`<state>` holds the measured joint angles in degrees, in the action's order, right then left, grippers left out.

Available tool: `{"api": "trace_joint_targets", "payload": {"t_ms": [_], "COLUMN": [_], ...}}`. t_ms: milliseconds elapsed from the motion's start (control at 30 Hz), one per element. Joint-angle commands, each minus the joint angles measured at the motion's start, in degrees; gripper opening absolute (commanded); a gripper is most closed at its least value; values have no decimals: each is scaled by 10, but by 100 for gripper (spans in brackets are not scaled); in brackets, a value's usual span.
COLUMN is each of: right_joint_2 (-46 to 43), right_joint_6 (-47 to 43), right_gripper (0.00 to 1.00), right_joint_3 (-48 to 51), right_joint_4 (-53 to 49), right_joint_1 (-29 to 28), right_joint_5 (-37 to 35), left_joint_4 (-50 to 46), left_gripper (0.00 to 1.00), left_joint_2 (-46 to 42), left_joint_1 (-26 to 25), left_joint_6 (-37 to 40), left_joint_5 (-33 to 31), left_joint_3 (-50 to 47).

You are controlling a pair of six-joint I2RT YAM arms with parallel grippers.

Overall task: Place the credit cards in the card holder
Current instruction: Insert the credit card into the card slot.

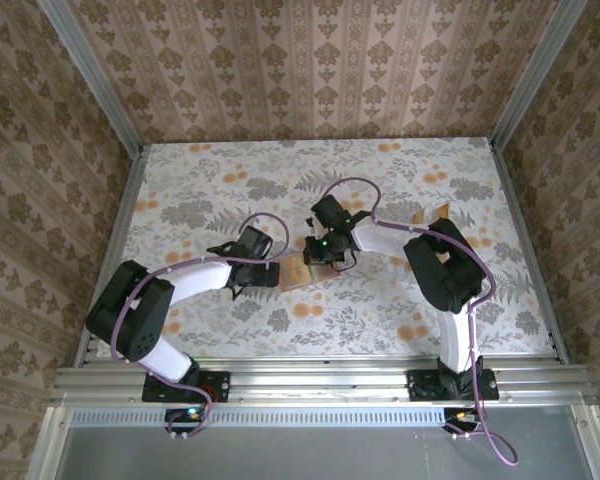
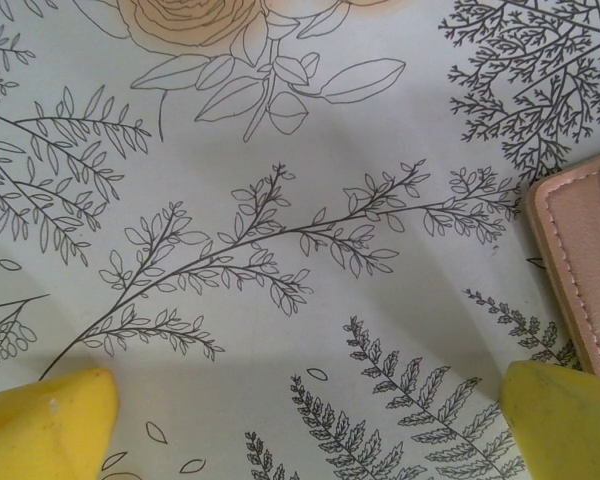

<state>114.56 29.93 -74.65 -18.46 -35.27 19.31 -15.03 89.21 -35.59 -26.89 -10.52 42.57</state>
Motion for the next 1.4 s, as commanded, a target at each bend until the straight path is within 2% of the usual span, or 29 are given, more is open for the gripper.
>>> {"api": "trace_joint_targets", "payload": {"t_ms": [0, 300, 600, 1367], "right_joint_2": [14, 9, -31, 19], "right_joint_6": [-10, -11, -15, -14], "right_gripper": [0, 0, 0, 0], "right_joint_3": [-18, -22, -7, -2], "right_joint_4": [-19, -21, -23, -13], "right_joint_1": [-9, -15, 6, 1], "right_joint_5": [0, -4, -9, -8], "left_joint_4": [8, 8, 10, 11], "left_gripper": [100, 100, 100, 100], "left_joint_2": [22, 22, 24, 31], "left_joint_1": [-4, -6, -7, -7], "left_joint_6": [8, 9, 9, 10], "left_joint_5": [-5, -4, -5, -1], "left_joint_3": [7, 6, 5, 9]}}
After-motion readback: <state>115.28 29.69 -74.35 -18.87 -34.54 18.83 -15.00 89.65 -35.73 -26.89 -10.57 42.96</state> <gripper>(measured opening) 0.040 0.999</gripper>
